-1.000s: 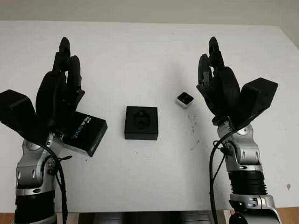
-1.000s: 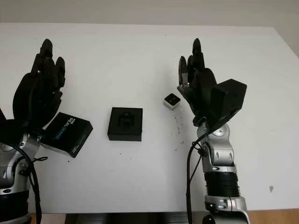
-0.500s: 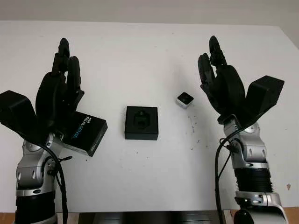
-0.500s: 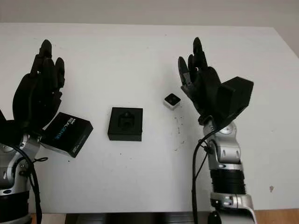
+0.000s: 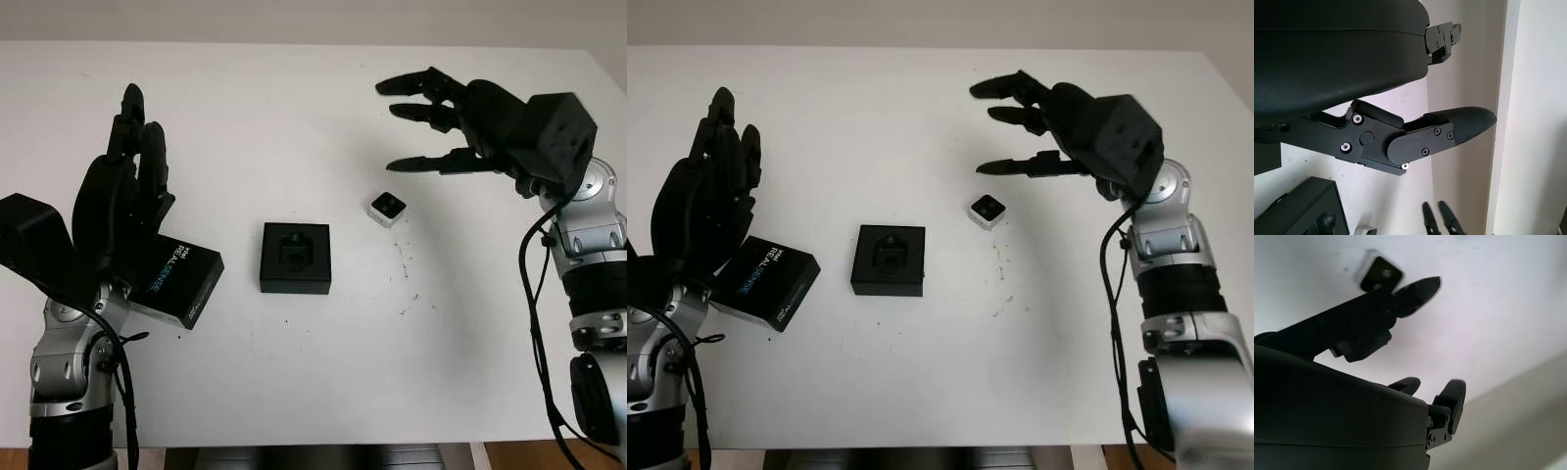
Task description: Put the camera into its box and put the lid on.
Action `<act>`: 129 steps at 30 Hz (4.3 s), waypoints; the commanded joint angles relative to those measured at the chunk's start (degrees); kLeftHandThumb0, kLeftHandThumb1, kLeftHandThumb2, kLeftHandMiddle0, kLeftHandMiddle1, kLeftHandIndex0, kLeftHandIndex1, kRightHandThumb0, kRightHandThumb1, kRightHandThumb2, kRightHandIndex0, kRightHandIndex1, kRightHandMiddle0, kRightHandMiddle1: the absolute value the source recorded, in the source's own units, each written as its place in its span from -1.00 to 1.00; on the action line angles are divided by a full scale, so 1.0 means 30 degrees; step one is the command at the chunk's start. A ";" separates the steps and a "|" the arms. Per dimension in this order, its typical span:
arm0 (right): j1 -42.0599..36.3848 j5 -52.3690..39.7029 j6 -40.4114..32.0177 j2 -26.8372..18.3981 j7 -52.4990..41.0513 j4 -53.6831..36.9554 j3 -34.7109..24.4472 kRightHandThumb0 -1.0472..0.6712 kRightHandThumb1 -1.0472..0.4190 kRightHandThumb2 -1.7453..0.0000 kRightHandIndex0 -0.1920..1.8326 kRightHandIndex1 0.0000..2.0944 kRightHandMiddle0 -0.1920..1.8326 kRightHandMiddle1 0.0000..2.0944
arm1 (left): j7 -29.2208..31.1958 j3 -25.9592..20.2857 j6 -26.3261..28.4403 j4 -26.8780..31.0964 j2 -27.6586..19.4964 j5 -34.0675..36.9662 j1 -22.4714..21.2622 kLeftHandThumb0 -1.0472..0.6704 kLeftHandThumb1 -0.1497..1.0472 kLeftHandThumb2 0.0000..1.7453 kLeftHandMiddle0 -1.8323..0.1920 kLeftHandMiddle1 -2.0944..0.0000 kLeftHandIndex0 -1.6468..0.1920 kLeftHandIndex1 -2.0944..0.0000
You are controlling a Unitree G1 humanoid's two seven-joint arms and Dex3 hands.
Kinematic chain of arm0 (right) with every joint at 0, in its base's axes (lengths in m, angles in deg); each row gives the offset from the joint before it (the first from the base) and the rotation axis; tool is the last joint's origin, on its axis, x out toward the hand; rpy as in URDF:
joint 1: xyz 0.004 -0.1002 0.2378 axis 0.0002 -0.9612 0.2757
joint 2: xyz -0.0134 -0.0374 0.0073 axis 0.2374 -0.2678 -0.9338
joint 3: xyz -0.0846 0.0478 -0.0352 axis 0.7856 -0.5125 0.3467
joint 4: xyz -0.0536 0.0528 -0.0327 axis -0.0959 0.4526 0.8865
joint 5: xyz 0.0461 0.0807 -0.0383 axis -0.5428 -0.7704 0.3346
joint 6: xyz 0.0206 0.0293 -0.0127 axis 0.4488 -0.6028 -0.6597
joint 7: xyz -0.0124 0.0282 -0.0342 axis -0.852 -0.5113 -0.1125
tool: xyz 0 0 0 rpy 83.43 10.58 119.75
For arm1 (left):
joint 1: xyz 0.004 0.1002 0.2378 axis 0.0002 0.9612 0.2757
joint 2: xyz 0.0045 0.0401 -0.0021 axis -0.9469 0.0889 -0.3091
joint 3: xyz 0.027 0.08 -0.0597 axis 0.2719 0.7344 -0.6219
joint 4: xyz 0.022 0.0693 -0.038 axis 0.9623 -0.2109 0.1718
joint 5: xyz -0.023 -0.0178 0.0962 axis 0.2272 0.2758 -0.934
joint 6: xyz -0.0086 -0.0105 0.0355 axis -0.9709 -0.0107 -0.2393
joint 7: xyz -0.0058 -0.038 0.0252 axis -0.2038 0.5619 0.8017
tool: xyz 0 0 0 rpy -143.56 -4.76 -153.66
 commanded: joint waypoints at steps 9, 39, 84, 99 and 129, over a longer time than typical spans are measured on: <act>0.1531 0.4554 0.3356 -0.2115 0.0390 0.0896 0.2746 -0.22 -0.65 0.94 -0.44 -0.68 -0.48 -0.59 | 0.0073 -0.0225 0.0039 0.0283 -0.0179 0.0106 0.0024 -0.60 1.00 -0.22 1.00 1.00 1.00 1.00; 0.0120 0.6350 0.7109 -0.2476 0.4909 0.1631 0.3522 -0.17 -0.63 0.94 -0.77 0.38 -0.33 -0.57 | 0.0140 -0.0190 0.0192 0.0108 -0.0247 0.0006 -0.0274 -0.61 1.00 -0.25 1.00 1.00 1.00 1.00; 0.0090 0.6612 0.7425 -0.1352 0.6767 0.4541 0.4246 -0.26 -0.67 0.94 -1.00 0.90 -0.35 -0.36 | 0.0094 -0.0237 -0.0028 0.0089 -0.0152 -0.0027 -0.0095 -0.60 1.00 -0.25 1.00 1.00 1.00 1.00; 0.0557 0.6714 0.8254 -0.1198 0.7157 0.6352 0.4479 -0.23 -0.68 0.94 -1.00 0.94 -0.44 -0.22 | 0.0141 -0.0116 -0.0092 0.0166 -0.0101 -0.0053 -0.0013 -0.59 1.00 -0.23 1.00 1.00 1.00 1.00; 0.1273 0.7465 0.8981 -0.1298 0.8235 0.8001 0.5292 -0.21 -0.85 0.93 -1.00 1.00 -0.33 0.22 | 0.0279 0.0110 0.0108 0.0038 -0.0191 -0.0172 -0.0342 -0.61 1.00 -0.25 1.00 1.00 1.00 1.00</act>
